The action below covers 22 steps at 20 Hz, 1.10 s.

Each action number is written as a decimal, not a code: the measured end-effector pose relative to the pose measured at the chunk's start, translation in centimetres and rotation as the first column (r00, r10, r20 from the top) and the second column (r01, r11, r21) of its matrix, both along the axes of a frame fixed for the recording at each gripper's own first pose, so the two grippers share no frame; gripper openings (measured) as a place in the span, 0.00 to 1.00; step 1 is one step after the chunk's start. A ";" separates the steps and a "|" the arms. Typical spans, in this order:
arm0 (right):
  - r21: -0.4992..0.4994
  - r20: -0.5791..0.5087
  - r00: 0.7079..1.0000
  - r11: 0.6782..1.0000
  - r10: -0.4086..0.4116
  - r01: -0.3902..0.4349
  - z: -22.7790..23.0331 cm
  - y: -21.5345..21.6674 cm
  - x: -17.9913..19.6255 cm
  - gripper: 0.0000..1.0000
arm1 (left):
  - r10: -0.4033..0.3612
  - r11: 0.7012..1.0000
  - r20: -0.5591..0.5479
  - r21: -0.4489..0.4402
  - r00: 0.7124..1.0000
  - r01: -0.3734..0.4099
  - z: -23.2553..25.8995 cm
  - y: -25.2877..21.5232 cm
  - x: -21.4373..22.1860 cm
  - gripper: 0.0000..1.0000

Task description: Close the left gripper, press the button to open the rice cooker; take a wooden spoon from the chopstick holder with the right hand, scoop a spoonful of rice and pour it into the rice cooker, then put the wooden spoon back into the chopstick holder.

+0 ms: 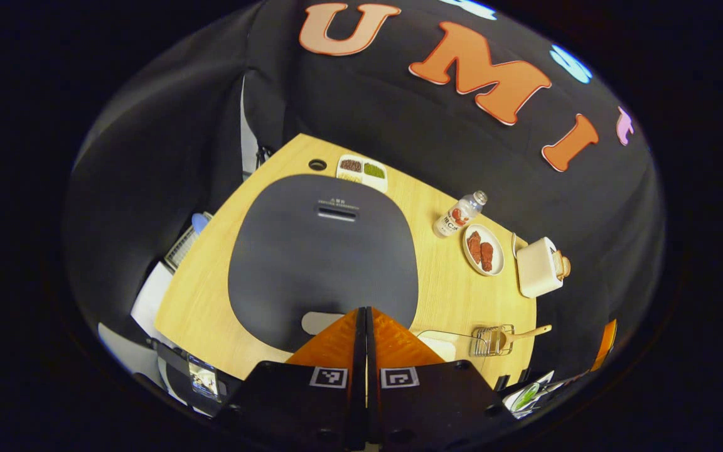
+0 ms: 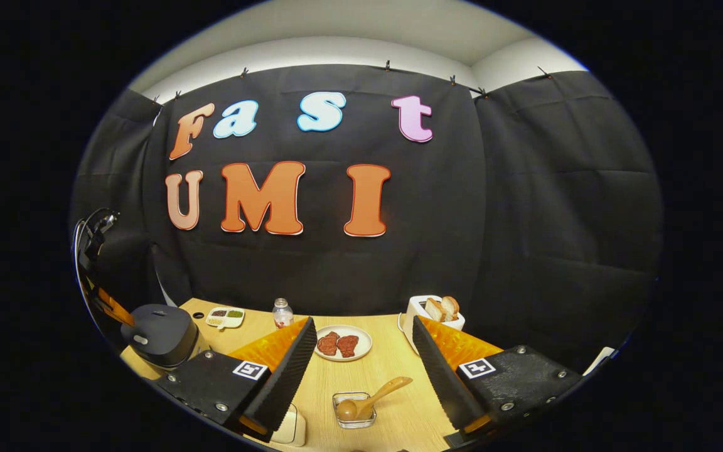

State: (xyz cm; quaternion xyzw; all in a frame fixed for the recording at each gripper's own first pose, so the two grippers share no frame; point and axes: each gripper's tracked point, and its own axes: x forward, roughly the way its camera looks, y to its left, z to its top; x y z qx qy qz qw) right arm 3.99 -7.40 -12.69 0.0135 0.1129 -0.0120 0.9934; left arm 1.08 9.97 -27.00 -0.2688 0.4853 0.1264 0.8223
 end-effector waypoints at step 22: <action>-0.046 -0.113 0.993 0.998 0.031 -0.036 -2.0 4.5 -1.4 0.95 | -0.110 0.892 0.158 0.451 0.981 0.027 0.0 0.2 -0.6 0.08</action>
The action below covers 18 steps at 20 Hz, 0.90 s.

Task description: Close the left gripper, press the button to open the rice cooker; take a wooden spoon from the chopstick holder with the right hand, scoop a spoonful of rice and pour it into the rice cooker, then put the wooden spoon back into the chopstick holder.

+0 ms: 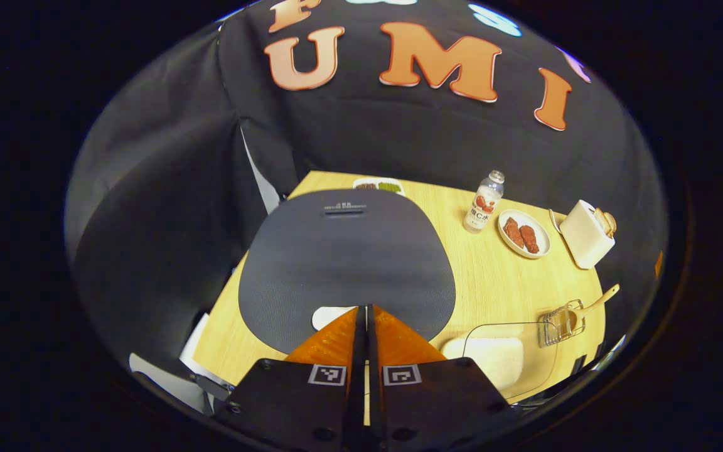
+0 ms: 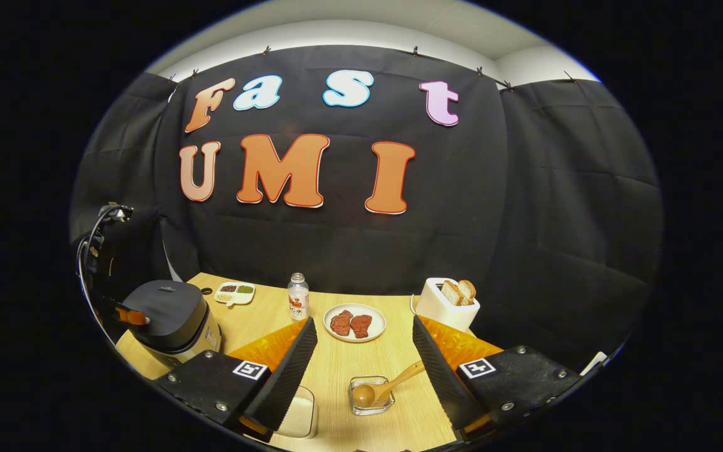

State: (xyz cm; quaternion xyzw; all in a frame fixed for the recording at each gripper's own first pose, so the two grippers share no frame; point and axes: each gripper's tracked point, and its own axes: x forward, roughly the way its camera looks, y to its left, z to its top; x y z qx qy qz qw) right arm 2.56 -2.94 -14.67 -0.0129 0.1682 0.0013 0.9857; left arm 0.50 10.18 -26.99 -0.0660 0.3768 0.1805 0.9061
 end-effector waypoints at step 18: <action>0.026 -0.093 0.995 0.999 -0.040 0.043 -4.7 -2.0 1.3 0.95 | -0.099 0.981 0.567 0.192 0.817 -0.014 16.4 -1.8 0.6 0.50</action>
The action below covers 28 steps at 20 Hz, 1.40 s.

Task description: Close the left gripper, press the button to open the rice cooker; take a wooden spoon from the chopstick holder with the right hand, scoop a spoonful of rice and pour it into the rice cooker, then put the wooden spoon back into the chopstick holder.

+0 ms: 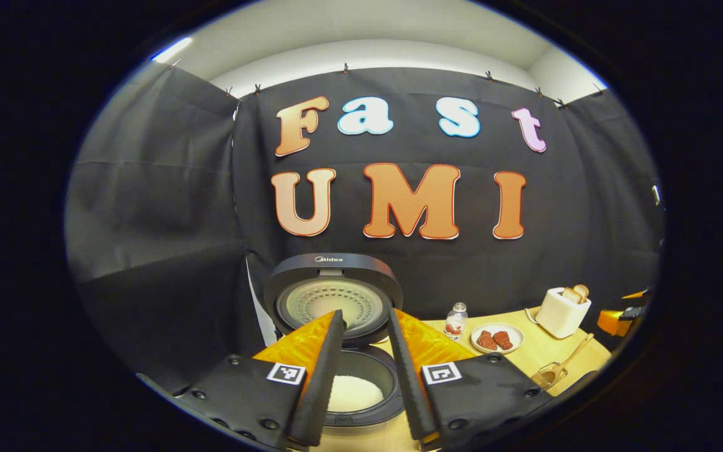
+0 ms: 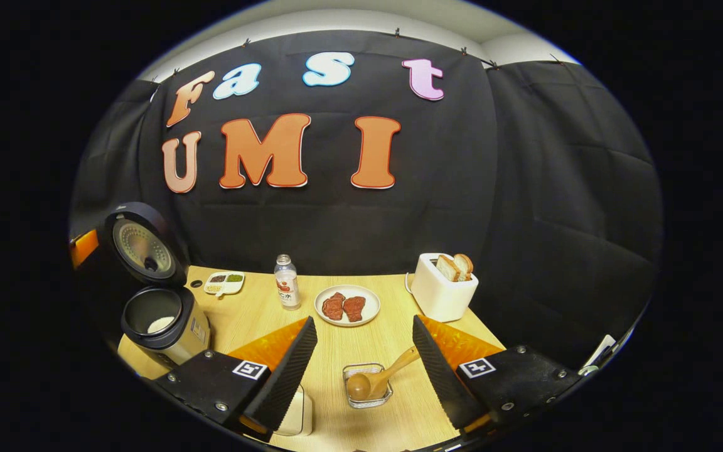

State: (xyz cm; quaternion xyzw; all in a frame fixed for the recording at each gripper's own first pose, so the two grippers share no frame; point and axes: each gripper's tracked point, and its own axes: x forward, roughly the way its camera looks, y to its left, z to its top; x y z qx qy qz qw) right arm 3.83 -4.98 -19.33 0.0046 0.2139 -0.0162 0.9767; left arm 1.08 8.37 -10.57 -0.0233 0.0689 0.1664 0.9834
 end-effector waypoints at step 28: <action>0.218 -0.394 0.918 0.965 -0.050 0.146 -18.9 -5.0 2.2 0.87 | 0.004 0.988 0.001 0.153 1.000 -0.004 0.2 -6.5 -1.7 0.94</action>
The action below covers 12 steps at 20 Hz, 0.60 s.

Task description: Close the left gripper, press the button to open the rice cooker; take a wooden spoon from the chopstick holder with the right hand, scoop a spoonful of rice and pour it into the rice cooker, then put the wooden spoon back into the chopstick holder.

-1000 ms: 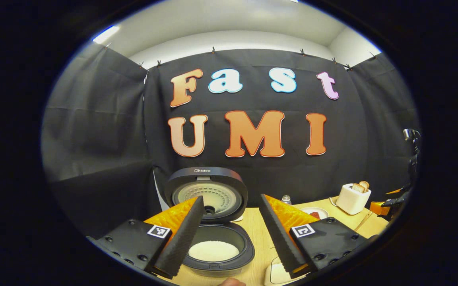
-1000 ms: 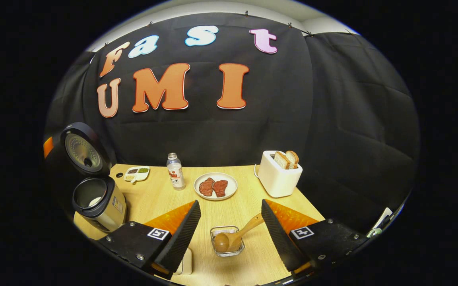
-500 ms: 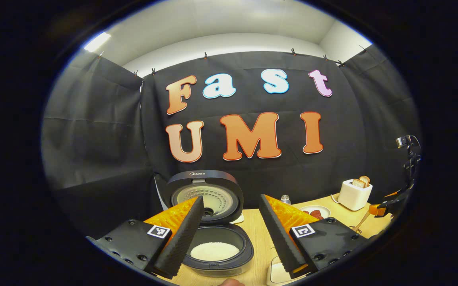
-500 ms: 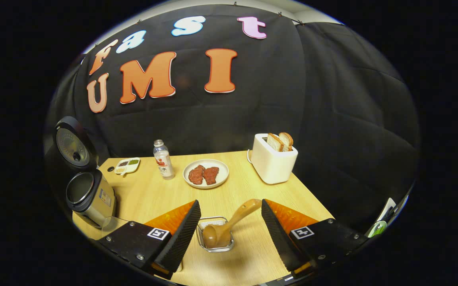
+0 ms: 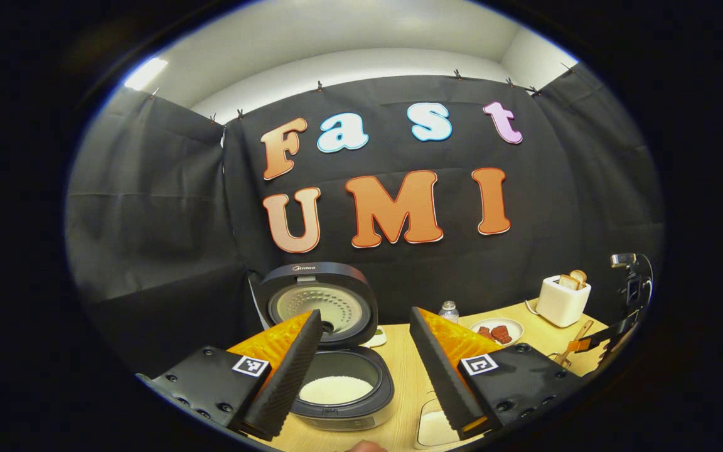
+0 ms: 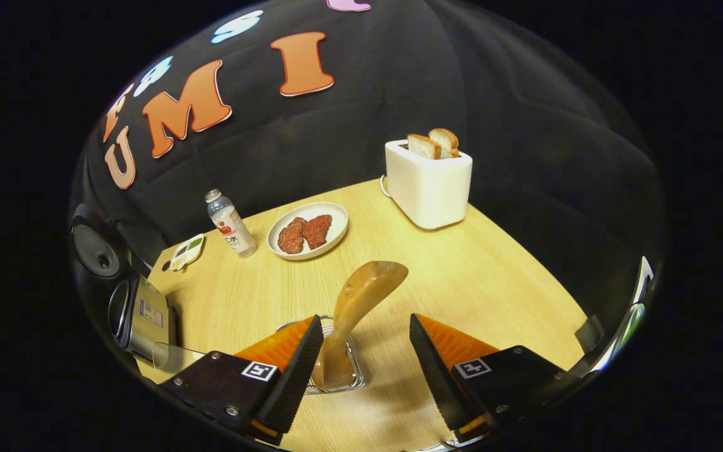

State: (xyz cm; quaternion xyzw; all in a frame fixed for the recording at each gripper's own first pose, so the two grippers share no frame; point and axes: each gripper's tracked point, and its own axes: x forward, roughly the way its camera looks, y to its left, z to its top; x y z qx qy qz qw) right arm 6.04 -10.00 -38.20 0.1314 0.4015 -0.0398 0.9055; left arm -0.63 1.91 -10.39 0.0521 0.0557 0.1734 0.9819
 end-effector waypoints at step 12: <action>0.159 -0.029 0.999 0.987 0.026 -0.021 -1.5 2.8 1.9 0.18 | 0.037 0.999 -0.039 0.008 0.999 -0.036 -0.8 -1.3 -0.7 0.99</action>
